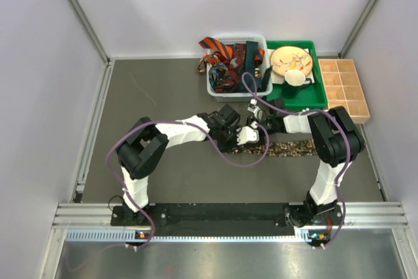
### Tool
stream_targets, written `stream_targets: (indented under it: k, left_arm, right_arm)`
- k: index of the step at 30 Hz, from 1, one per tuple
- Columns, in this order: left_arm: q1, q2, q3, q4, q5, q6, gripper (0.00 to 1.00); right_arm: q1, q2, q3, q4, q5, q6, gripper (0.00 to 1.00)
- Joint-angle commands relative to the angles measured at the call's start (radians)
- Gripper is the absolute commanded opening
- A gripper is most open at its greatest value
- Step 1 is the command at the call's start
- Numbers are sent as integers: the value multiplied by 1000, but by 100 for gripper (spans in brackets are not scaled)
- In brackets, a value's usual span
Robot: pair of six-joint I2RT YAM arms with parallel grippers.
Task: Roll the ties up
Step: Roll the tie at the center of the board.
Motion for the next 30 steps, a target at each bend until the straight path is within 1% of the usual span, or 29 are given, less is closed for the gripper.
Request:
stream_targets:
  k: [1,2,4,7,8,10,11,12,16,17,19,20,23,24,25,26,27,28,29,30]
  left_arm:
    - [16,45,-54,-142,-64,-12,9]
    - [16,43,-54,-142,-61,-11,9]
    - [16,43,-53,-143,-59,-9,8]
    - [16,43,-53,-145,-56,-5,9]
    - [16,43,-54,-145,-56,-4,8]
    - [16,46,-53,-145,-58,-6,9]
    - [16,51,-51,-145,-55,-8,9]
    - [18,52,-48,-146,-52,-9,9]
    - [29,49,-54,-130,-22,-23,30]
    - [33,33,-59,-117,-13,-24,43]
    - [55,10,-83,-72,27,-31,55]
    - [65,-19,-93,-50,45,-31,64]
    - [111,-79,-117,22,119,-43,69]
    - [133,-102,-160,57,189,-47,73]
    - [174,-148,-181,102,235,-55,75]
    - [193,-168,-198,163,272,-58,76]
    - [210,-190,-239,204,357,-79,82]
    - [239,-225,-264,246,405,-87,89]
    - [246,-237,-290,324,439,-90,93]
    - [250,-250,-335,358,468,-90,96]
  right_arm:
    - [17,19,-25,201,8,86,40]
    - [17,20,-28,236,4,100,40]
    - [31,25,-19,228,1,101,36]
    - [38,37,-5,195,20,75,26]
    - [38,48,2,184,21,69,19]
    - [38,54,24,138,36,37,10]
    - [38,56,27,126,42,29,0]
    - [37,56,32,107,60,9,0]
    - [38,57,41,41,117,-28,0]
    - [38,59,42,38,138,-32,0]
    - [38,69,50,15,154,-49,0]
    - [38,74,53,3,166,-55,0]
    - [38,85,52,-15,195,-81,0]
    - [38,86,52,-19,198,-89,0]
    - [38,92,53,-20,201,-94,0]
    - [37,94,53,-26,214,-95,0]
    - [40,95,55,-29,217,-106,0]
    - [37,97,55,-31,223,-110,0]
    - [38,99,56,-37,228,-120,0]
    - [37,99,58,-42,225,-124,0]
